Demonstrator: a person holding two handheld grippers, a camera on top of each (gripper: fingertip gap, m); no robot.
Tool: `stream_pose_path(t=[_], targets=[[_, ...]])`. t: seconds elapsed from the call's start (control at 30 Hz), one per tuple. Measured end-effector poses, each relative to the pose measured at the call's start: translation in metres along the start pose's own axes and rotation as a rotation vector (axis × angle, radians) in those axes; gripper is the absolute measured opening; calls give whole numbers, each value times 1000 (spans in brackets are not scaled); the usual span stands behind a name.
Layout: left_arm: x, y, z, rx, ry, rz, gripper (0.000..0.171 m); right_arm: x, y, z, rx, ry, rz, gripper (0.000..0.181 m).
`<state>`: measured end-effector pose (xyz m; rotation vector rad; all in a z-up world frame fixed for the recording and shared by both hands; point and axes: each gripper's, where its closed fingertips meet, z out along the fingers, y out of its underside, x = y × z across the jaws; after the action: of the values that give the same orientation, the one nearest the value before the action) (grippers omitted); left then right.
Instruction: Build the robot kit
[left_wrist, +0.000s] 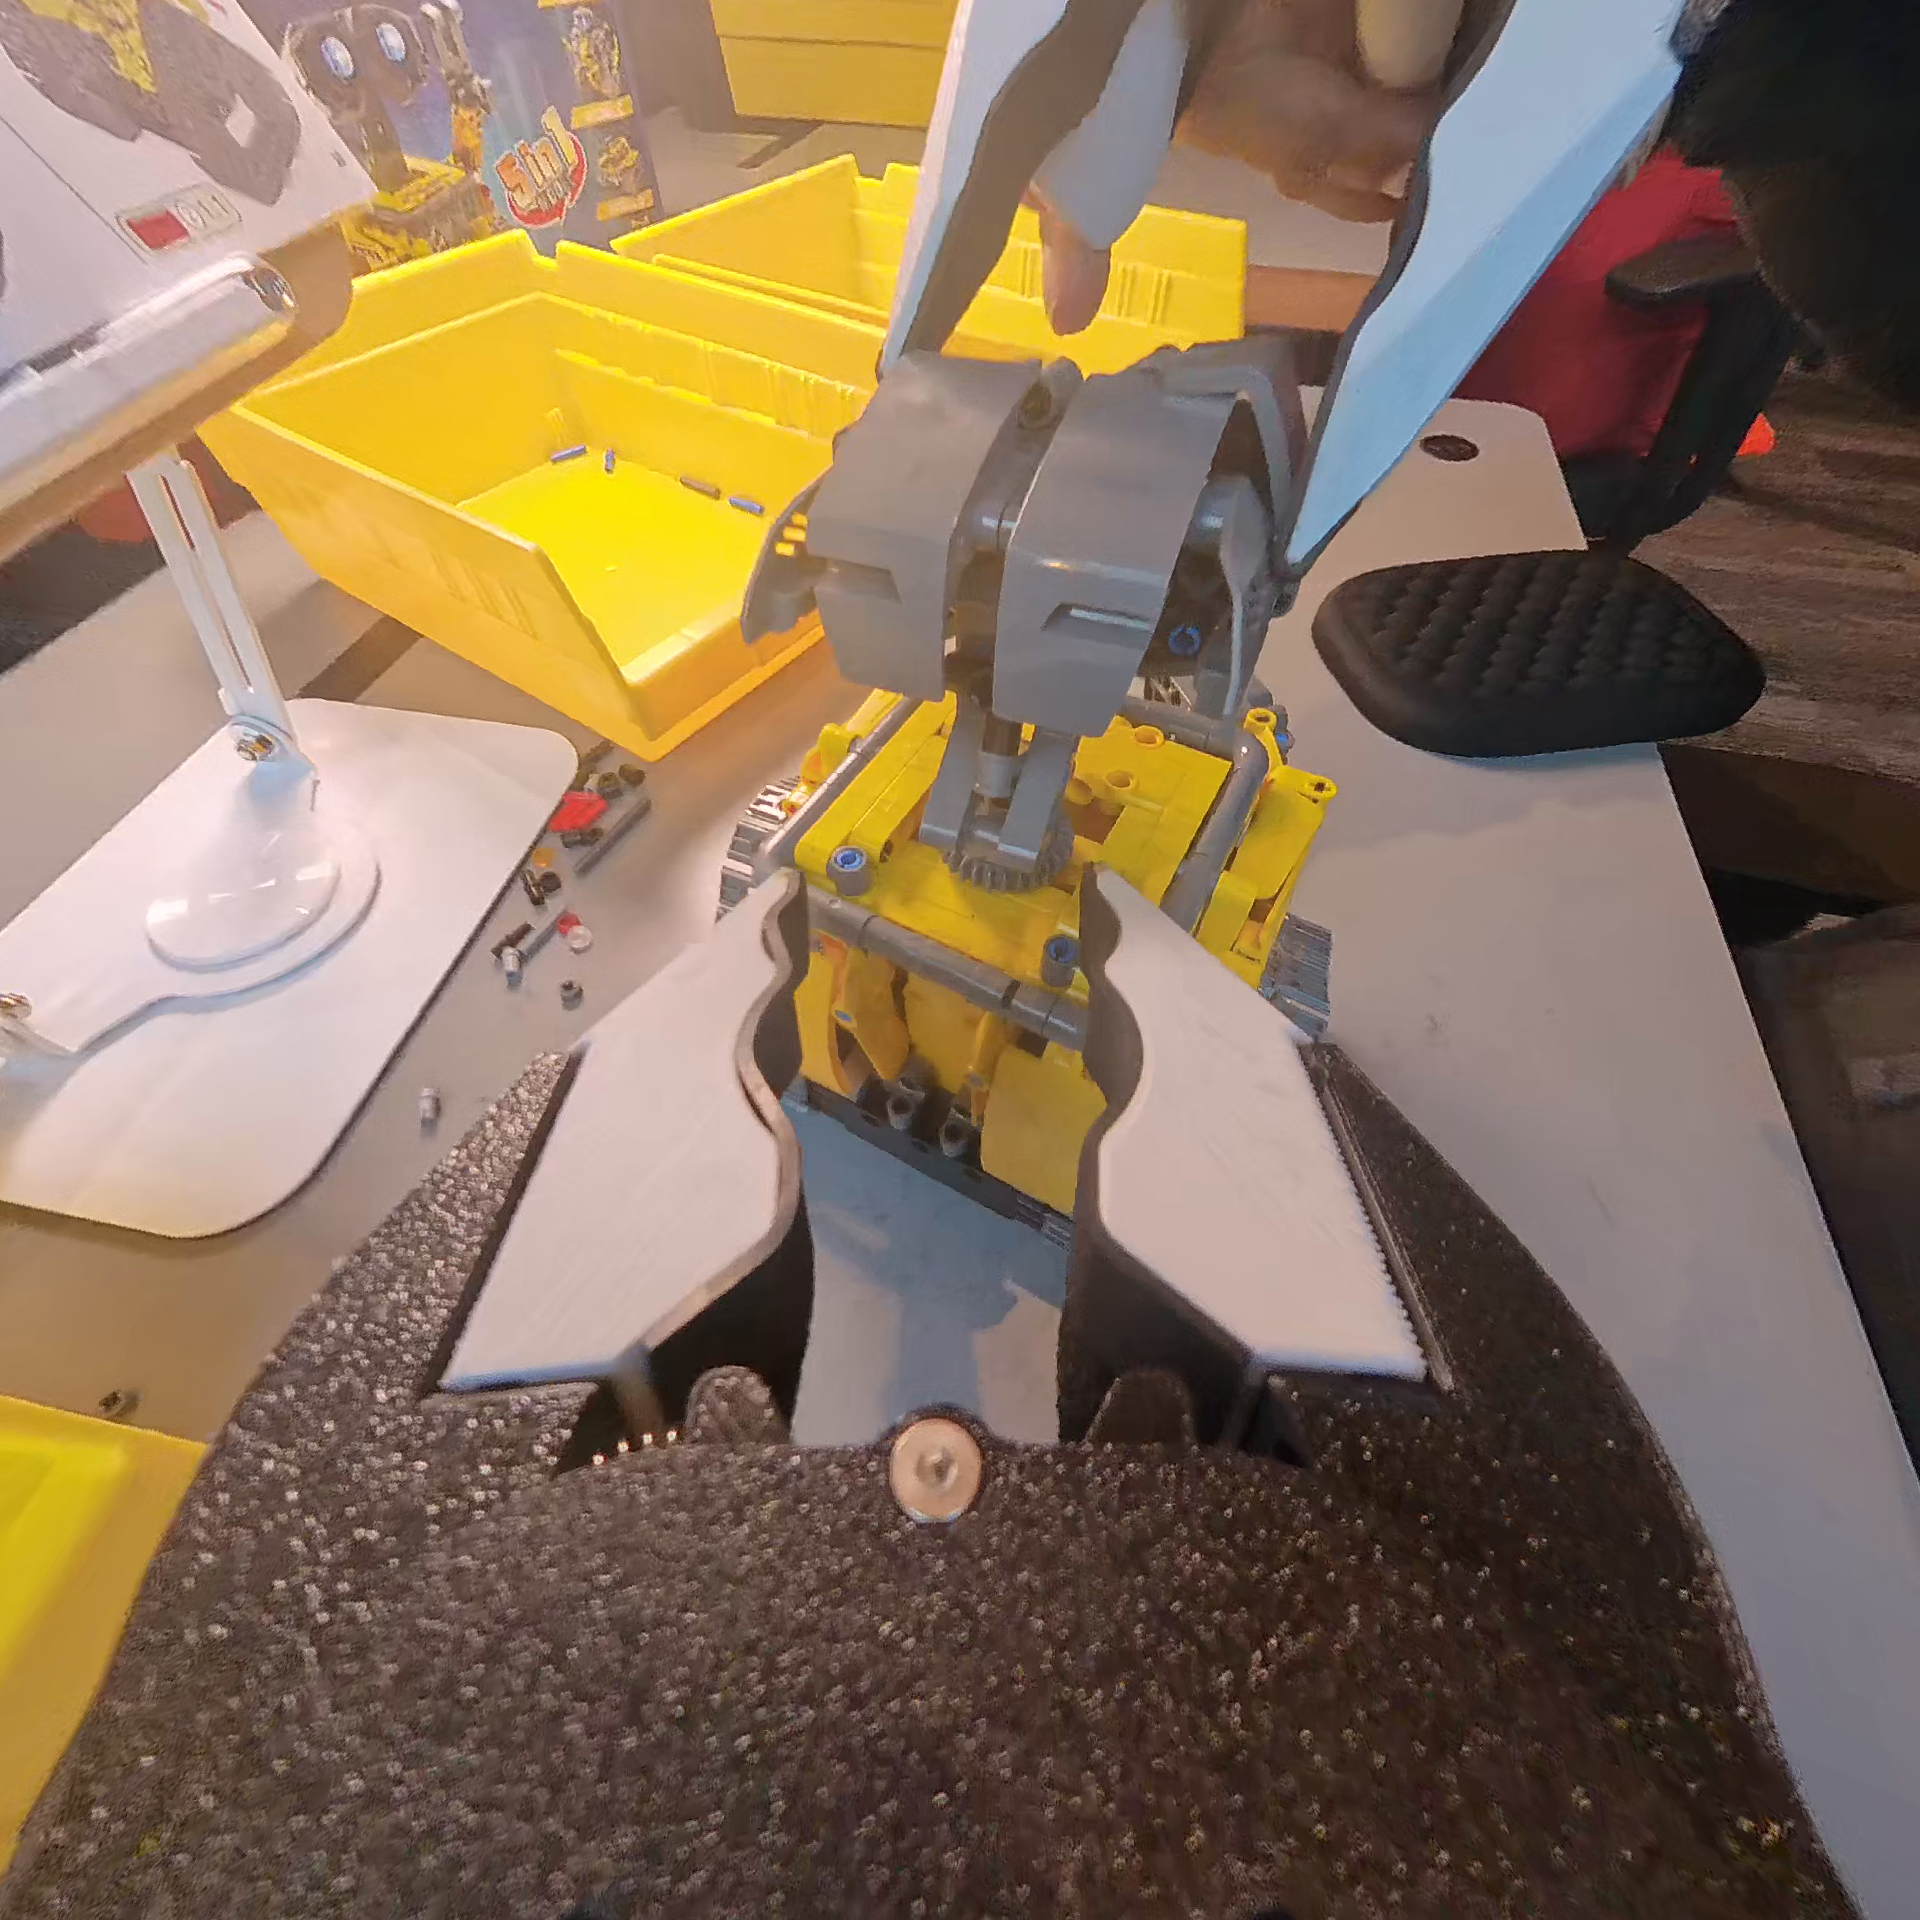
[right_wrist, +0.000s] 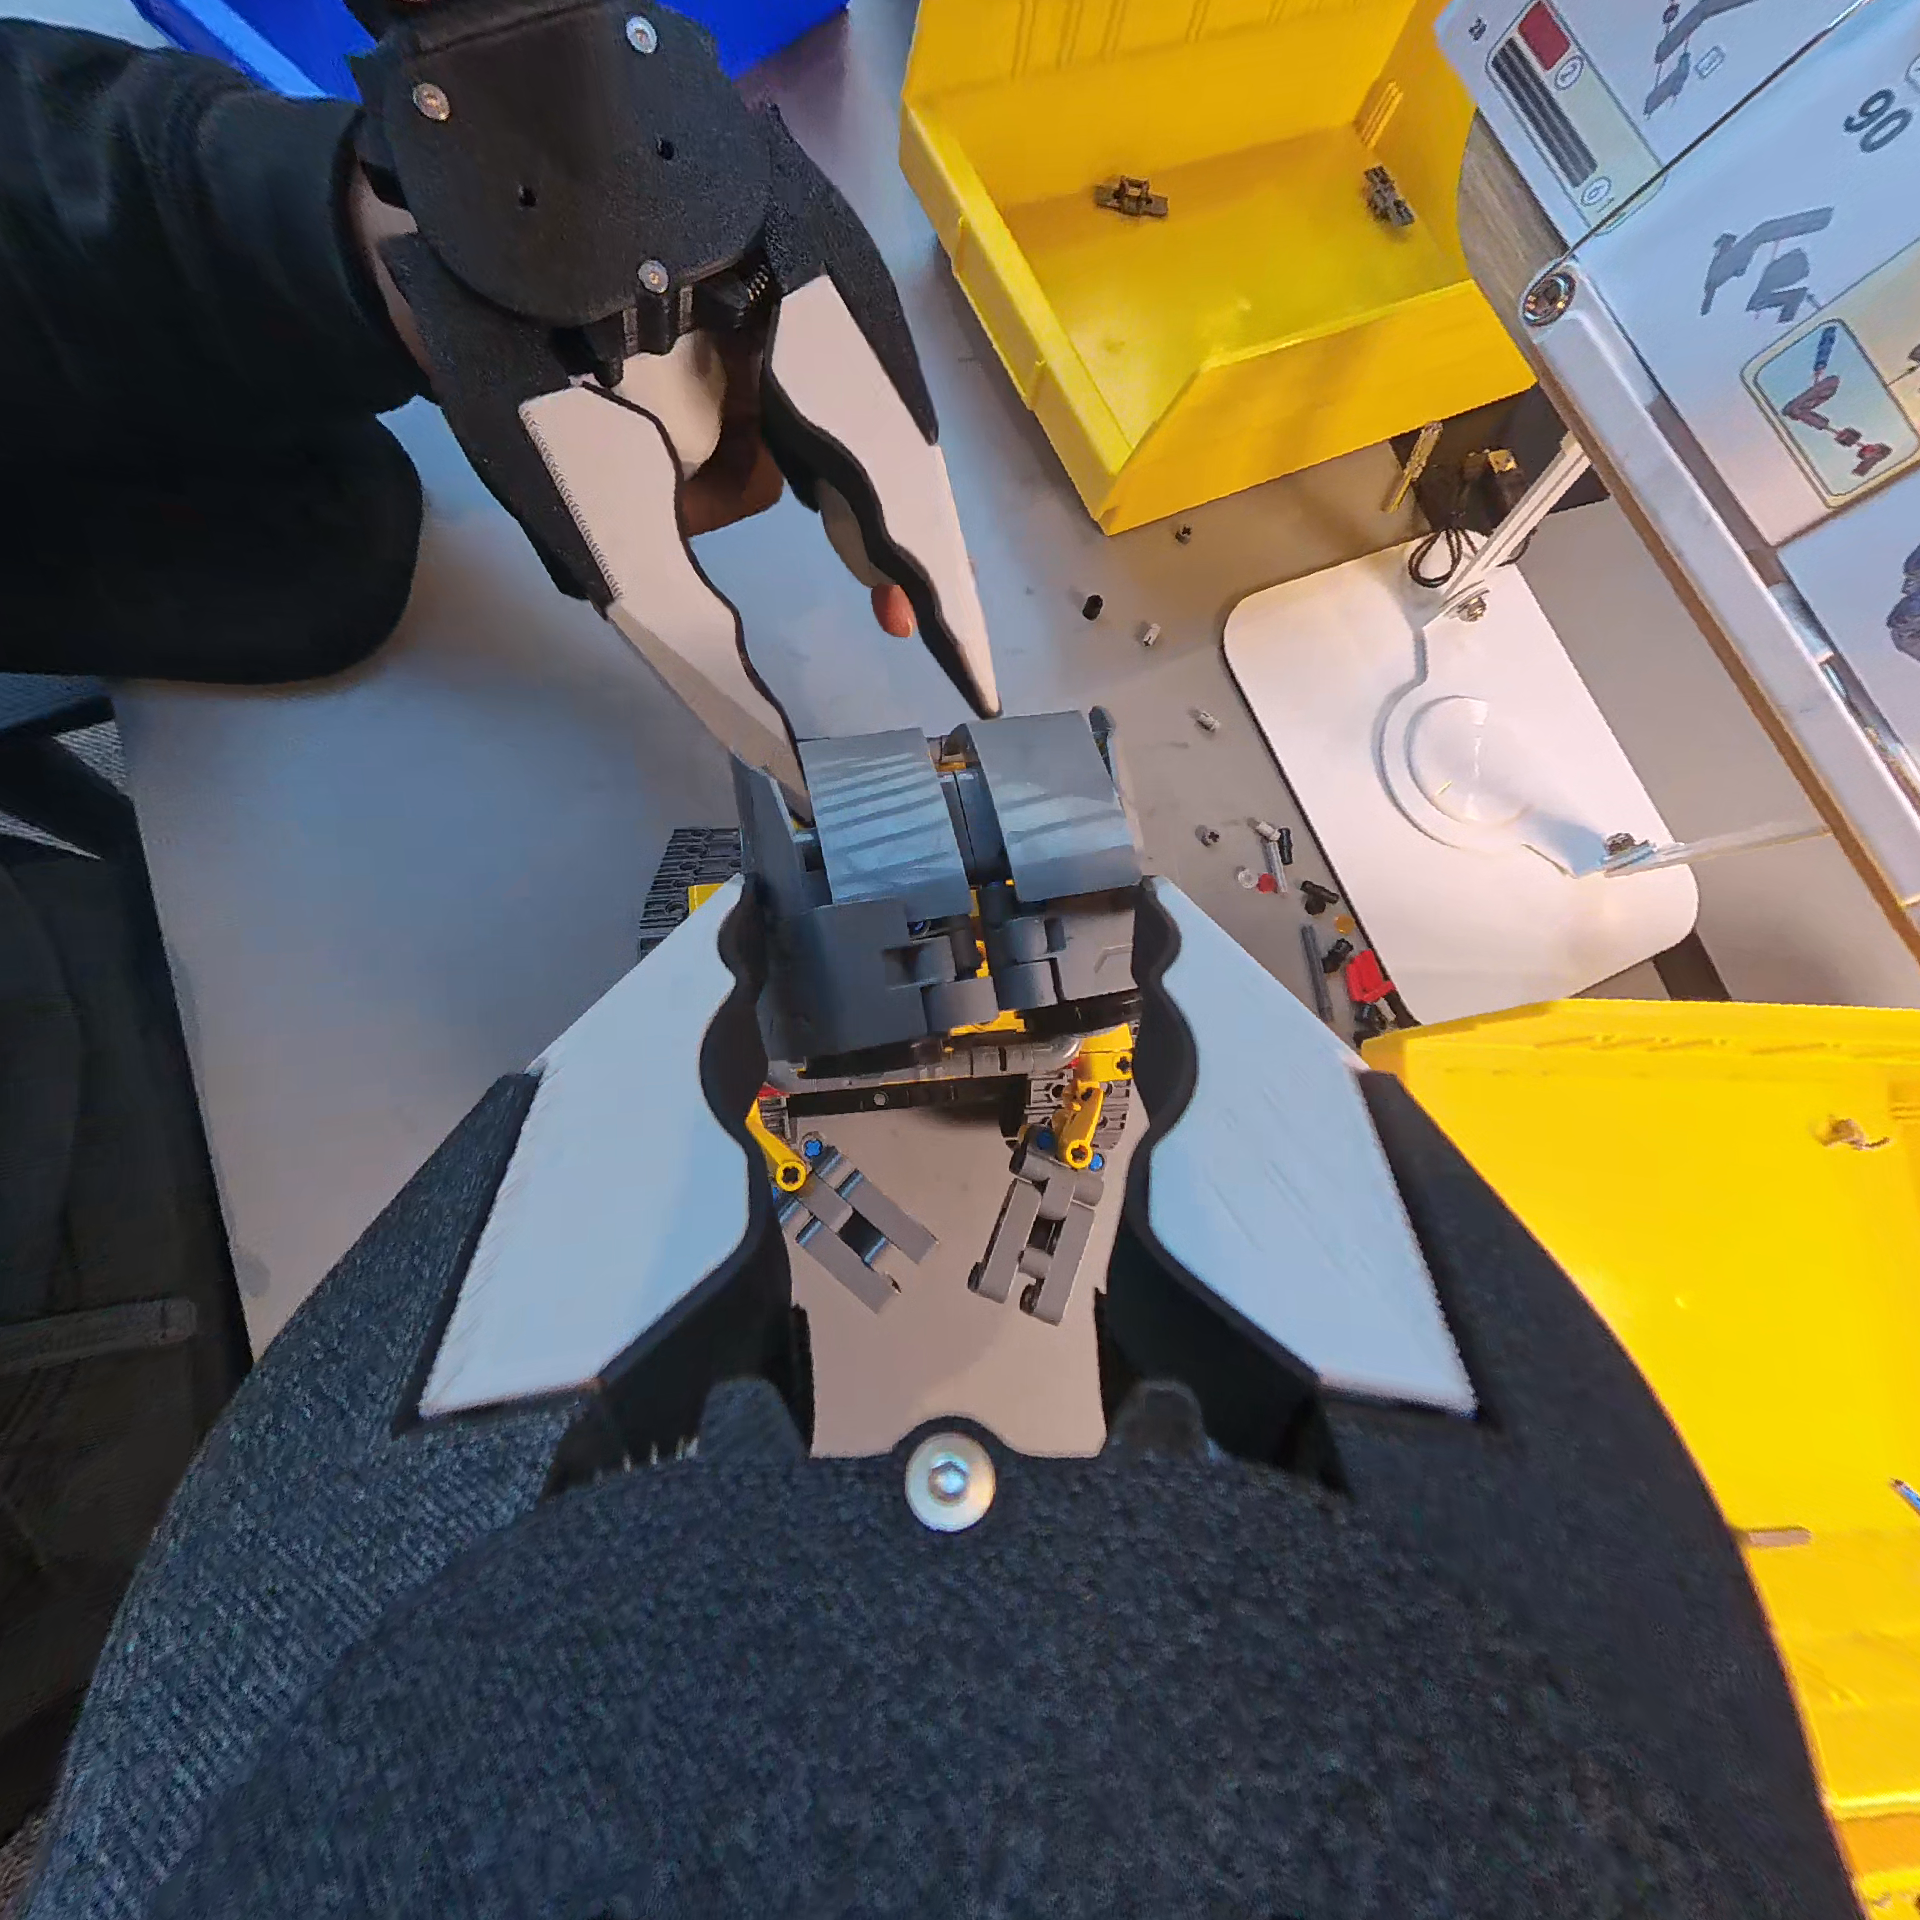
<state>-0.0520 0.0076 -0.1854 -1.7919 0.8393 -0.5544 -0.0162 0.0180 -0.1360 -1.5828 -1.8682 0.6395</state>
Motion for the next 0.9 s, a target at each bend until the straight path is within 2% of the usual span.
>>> stream_pose_path(t=[0.2, 0.3, 0.4, 0.47, 0.6, 0.73, 0.9], targets=[[2, -9, 10, 40, 42, 64, 47, 1, -2, 1, 24, -15, 5, 71], [8, -4, 16, 14, 68, 117, 29, 1, -2, 2, 25, 1, 21, 71], [9, -3, 15, 21, 94, 120, 25, -2, -4, 1, 54, 19, 15, 71], [7, -2, 15, 28, 111, 117, 25, -6, -8, 0, 119, 3, 26, 74], [7, -1, 16, 39, 165, 104, 25, -17, -6, -15, 342, -62, 37, 85], [8, 0, 17, 46, 248, 98, 25, -16, 28, -18, 468, -125, 112, 70], [8, -1, 17, 59, 346, 95, 25, -2, 53, 6, 435, -80, 128, 53]])
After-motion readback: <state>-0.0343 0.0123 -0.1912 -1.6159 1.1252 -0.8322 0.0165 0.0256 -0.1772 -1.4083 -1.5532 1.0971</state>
